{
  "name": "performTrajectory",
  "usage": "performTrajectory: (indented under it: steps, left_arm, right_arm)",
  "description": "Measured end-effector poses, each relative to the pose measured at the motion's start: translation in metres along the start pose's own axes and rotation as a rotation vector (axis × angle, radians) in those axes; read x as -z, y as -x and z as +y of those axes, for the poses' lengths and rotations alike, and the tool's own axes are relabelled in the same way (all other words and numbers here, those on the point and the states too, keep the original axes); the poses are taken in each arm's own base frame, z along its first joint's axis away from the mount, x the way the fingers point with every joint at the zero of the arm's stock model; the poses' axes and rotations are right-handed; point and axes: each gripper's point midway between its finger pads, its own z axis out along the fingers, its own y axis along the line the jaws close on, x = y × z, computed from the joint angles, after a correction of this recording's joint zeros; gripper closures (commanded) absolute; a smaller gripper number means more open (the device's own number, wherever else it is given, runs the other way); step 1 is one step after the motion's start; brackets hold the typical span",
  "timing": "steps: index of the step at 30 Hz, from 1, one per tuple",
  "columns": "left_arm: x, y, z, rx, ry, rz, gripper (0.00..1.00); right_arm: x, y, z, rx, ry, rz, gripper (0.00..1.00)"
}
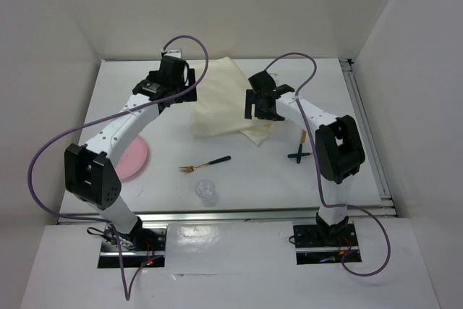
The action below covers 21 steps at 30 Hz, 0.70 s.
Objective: Set the dinner table for one person
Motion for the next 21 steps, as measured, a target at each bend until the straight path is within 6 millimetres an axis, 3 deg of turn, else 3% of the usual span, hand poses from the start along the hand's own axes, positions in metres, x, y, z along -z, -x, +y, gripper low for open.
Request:
performTrajectory:
  steps: [6,9,13,16,21]
  left_arm:
    - [0.001,-0.015,-0.010,0.063,-0.047,0.070,0.01]
    - [-0.008,-0.035,-0.012,0.092,-0.026,0.149,0.01]
    - [-0.030,-0.074,-0.018,0.113,-0.011,0.294,0.01]
    - [-0.033,-0.097,-0.026,0.157,-0.048,0.376,0.01]
    - [-0.034,-0.108,-0.048,0.257,-0.124,0.441,0.06]
  right_arm:
    - [0.004,0.000,0.000,-0.014,0.025,0.005,0.00]
    - [0.009,0.005,-0.002,-0.027,0.036,-0.015,0.00]
    - [0.029,0.004,-0.009,-0.044,0.071,-0.052,0.00]
    - [0.050,0.004,-0.020,-0.071,0.111,-0.088,0.00]
    - [0.072,0.016,-0.041,-0.131,0.144,-0.153,0.00]
